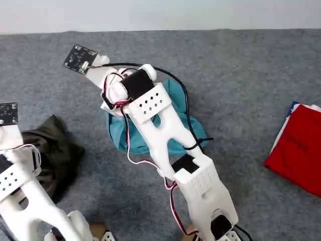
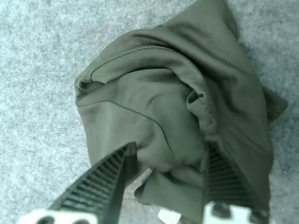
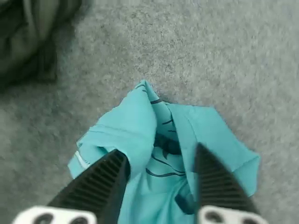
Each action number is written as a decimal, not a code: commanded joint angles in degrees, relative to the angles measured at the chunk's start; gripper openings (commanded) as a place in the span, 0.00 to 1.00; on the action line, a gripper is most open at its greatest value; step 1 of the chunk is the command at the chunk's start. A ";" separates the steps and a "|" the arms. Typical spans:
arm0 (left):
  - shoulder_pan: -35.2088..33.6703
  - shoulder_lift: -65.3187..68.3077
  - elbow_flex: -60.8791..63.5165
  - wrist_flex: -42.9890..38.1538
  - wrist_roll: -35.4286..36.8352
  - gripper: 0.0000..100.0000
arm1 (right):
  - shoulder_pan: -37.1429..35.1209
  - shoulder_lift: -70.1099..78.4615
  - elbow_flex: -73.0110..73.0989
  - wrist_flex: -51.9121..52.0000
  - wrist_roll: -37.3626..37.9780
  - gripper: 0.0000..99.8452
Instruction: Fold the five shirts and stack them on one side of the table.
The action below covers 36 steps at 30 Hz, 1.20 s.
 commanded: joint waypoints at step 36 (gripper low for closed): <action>9.41 -1.14 -3.03 0.18 0.70 0.22 | 4.00 -41.54 62.86 2.24 -2.02 0.25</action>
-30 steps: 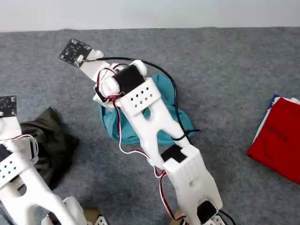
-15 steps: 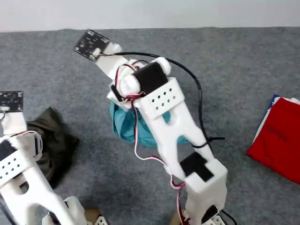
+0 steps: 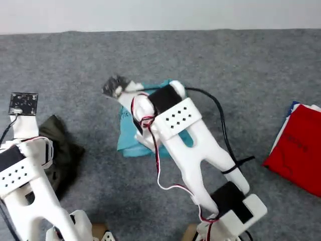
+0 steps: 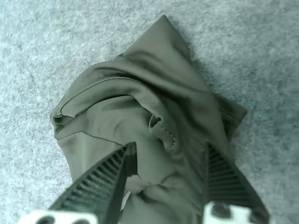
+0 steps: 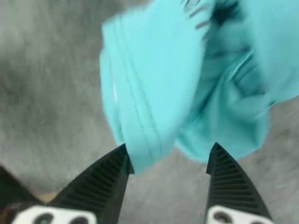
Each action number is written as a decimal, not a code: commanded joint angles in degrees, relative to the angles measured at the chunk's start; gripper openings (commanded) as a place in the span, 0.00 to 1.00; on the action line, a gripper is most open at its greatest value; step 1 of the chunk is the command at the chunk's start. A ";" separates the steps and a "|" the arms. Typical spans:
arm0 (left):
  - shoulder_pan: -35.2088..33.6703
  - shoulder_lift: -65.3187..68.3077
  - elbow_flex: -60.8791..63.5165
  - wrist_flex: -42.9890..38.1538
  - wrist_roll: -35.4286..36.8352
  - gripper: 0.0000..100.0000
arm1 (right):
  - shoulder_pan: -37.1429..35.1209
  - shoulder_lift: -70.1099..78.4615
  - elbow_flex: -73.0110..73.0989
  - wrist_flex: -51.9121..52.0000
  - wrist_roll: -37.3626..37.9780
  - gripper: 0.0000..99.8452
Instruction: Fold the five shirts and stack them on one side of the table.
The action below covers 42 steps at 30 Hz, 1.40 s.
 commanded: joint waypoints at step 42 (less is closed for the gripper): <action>2.11 -1.23 1.98 -2.29 0.97 0.22 | 13.93 -2.51 10.81 0.40 -1.14 0.25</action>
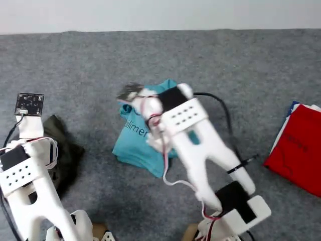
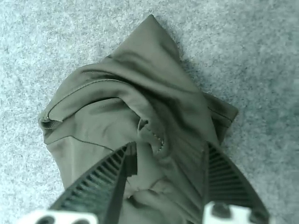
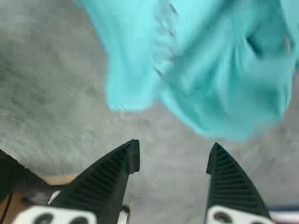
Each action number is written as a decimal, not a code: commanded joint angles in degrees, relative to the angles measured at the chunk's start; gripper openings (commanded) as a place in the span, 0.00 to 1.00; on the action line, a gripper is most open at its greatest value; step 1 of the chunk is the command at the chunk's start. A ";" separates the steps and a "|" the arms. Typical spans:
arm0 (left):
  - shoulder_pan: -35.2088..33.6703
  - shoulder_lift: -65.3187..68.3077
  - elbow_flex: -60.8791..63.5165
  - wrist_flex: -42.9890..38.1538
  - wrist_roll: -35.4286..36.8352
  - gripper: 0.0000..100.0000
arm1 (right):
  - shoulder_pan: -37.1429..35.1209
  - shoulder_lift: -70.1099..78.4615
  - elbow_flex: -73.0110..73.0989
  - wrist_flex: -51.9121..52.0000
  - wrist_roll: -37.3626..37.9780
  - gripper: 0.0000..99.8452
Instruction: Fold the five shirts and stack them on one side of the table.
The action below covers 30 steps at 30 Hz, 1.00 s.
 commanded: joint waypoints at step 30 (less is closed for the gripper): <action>2.64 -1.14 2.59 -3.87 3.34 0.22 | 9.80 33.45 -42.29 -13.85 4.66 0.12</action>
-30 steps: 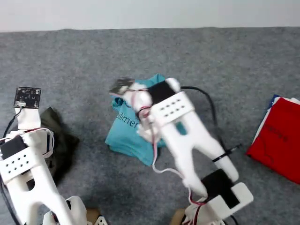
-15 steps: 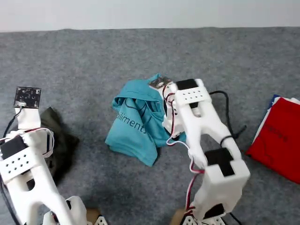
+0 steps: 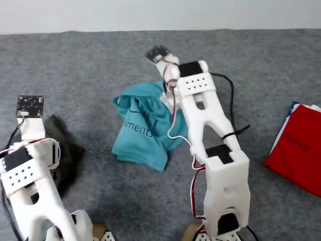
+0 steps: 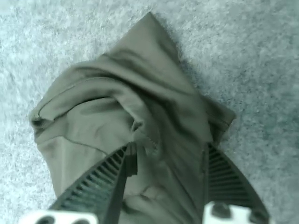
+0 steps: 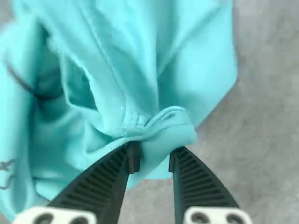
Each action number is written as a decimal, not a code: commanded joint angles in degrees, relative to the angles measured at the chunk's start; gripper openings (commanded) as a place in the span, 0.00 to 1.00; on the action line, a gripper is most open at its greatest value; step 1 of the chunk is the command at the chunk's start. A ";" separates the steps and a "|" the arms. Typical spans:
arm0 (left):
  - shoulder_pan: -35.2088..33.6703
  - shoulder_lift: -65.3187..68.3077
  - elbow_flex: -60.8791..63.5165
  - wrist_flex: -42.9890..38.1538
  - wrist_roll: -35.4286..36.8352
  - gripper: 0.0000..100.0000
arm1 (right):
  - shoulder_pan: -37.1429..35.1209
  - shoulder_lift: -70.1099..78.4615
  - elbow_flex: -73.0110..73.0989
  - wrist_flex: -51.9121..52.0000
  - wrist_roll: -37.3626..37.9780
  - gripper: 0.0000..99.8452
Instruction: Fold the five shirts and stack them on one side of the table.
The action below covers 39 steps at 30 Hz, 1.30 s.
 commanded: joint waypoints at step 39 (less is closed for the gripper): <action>2.64 -0.97 -0.13 -1.32 0.62 0.22 | 3.65 10.33 -7.91 15.60 -0.18 0.24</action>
